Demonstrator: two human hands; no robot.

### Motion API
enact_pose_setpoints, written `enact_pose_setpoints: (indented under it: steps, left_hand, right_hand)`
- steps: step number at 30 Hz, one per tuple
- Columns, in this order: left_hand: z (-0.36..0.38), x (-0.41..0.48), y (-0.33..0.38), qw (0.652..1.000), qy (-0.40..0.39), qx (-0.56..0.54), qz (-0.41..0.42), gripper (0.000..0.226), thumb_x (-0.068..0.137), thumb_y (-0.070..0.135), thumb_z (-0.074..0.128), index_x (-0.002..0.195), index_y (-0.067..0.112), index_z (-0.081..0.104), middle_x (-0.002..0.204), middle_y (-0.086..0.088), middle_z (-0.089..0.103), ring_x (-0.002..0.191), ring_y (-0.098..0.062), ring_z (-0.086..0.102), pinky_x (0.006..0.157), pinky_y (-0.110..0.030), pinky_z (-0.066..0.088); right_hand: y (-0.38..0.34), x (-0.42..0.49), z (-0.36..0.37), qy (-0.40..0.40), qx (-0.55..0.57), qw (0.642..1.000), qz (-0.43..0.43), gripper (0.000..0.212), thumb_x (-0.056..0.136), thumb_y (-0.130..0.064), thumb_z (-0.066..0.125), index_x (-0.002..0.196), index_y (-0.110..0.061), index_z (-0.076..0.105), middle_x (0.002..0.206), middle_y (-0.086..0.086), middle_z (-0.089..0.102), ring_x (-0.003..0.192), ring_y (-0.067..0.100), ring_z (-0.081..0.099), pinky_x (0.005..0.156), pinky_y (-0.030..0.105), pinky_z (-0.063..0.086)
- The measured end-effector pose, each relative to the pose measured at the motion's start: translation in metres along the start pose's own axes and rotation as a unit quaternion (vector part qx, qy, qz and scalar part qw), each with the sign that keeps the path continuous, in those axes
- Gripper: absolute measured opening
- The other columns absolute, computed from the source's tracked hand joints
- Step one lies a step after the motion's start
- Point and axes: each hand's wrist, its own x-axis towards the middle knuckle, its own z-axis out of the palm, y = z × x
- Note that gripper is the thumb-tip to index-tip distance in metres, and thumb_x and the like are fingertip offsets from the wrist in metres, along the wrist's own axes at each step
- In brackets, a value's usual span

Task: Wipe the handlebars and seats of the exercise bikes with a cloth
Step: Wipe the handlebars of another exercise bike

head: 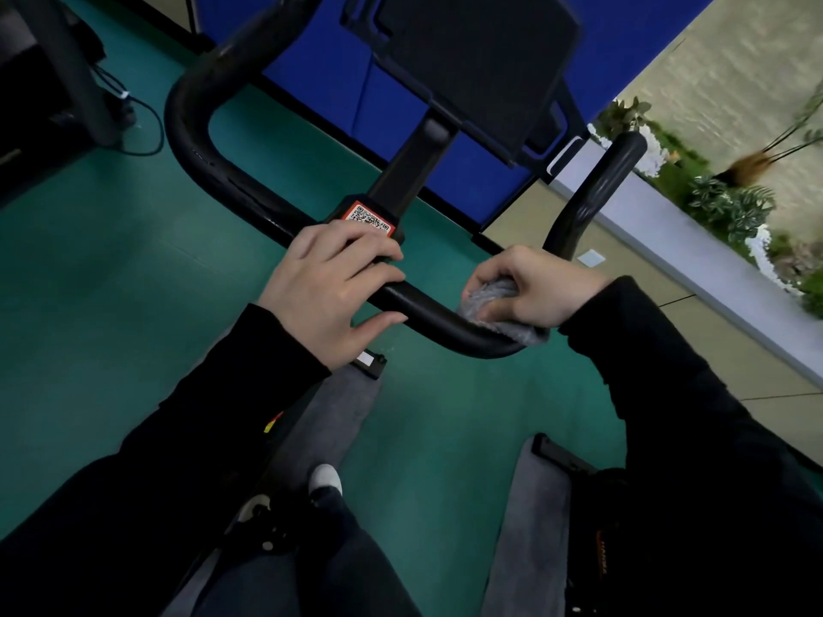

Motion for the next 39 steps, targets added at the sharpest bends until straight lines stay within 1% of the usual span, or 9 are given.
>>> enact_pose_setpoints:
  steps: [7,13,17,20,24,27,31,34,39]
  left_hand:
    - [0.001,-0.001,-0.002,1.0,-0.003,-0.001,0.008,0.032,0.08,0.042,0.068,0.099,0.017,0.067,0.113,0.003,0.063,0.112,-0.021,0.051,0.09,-0.037,0.034]
    - [0.002,-0.001,-0.003,1.0,-0.006,0.003,0.004,0.031,0.082,0.043,0.066,0.099,0.017,0.067,0.114,0.005,0.062,0.113,-0.021,0.051,0.091,-0.035,0.032]
    - [-0.001,0.0,0.0,1.0,-0.012,0.005,0.002,0.032,0.082,0.044,0.065,0.099,0.017,0.067,0.114,0.004,0.062,0.114,-0.021,0.05,0.091,-0.036,0.032]
    - [-0.004,0.002,0.005,1.0,-0.018,0.008,-0.004,0.034,0.084,0.044,0.062,0.098,0.014,0.068,0.112,0.001,0.064,0.113,-0.023,0.05,0.092,-0.038,0.034]
    - [-0.003,0.007,0.023,1.0,-0.008,0.023,-0.01,0.04,0.088,0.047,0.056,0.101,0.011,0.068,0.107,-0.004,0.065,0.112,-0.026,0.051,0.094,-0.04,0.034]
    - [0.01,0.012,0.049,1.0,-0.027,0.004,0.015,0.04,0.086,0.044,0.058,0.104,0.01,0.068,0.107,-0.005,0.065,0.112,-0.027,0.054,0.096,-0.04,0.035]
    - [0.029,0.013,0.068,0.997,-0.07,-0.02,0.022,0.034,0.085,0.038,0.061,0.104,0.011,0.067,0.103,-0.004,0.065,0.099,-0.029,0.061,0.092,-0.04,0.038]
    - [0.035,0.011,0.068,0.997,-0.073,-0.033,0.015,0.029,0.086,0.035,0.058,0.103,0.015,0.068,0.098,-0.001,0.066,0.09,-0.026,0.062,0.087,-0.036,0.035]
    - [0.035,0.011,0.064,0.996,-0.076,-0.048,0.013,0.026,0.086,0.032,0.058,0.105,0.016,0.068,0.099,0.002,0.066,0.09,-0.023,0.061,0.087,-0.033,0.033]
  right_hand:
    - [0.0,-0.005,-0.006,-0.005,-0.053,0.998,-0.012,0.019,0.083,-0.006,0.068,0.096,-0.018,0.072,0.091,-0.003,0.071,0.082,0.005,0.063,0.079,0.021,0.051]
    - [0.005,-0.023,0.015,0.137,-0.047,0.988,-0.047,0.027,0.077,0.007,0.061,0.094,-0.01,0.073,0.095,0.001,0.07,0.079,0.005,0.06,0.072,0.008,0.044]
    - [0.016,-0.029,0.032,0.26,-0.024,0.963,-0.066,0.024,0.078,0.007,0.063,0.094,-0.007,0.072,0.094,0.005,0.07,0.091,0.021,0.063,0.084,0.025,0.047]
    - [0.019,-0.035,0.053,0.391,0.014,0.918,-0.064,0.024,0.076,0.01,0.064,0.091,-0.006,0.072,0.091,0.005,0.069,0.089,0.025,0.061,0.083,0.026,0.045]
    - [0.015,-0.042,0.1,0.573,0.108,0.812,-0.018,0.025,0.079,0.013,0.062,0.096,-0.003,0.069,0.098,0.0,0.065,0.093,0.023,0.06,0.087,0.024,0.045]
    - [0.002,-0.033,0.127,0.69,0.256,0.674,0.068,0.021,0.086,0.009,0.059,0.104,0.001,0.065,0.104,0.01,0.066,0.097,0.022,0.062,0.089,0.023,0.046]
    - [-0.026,-0.02,0.141,0.725,0.457,0.494,0.149,0.023,0.091,0.002,0.056,0.113,-0.005,0.06,0.11,0.002,0.065,0.105,0.011,0.062,0.091,0.019,0.046]
    - [-0.045,-0.017,0.156,0.703,0.536,0.44,0.157,0.027,0.093,-0.003,0.057,0.115,-0.018,0.059,0.117,-0.006,0.064,0.111,0.007,0.06,0.094,0.023,0.048]
    - [-0.042,-0.016,0.172,0.62,0.66,0.378,0.195,0.03,0.091,-0.001,0.06,0.11,-0.023,0.062,0.121,0.006,0.065,0.115,0.018,0.06,0.101,0.04,0.047]
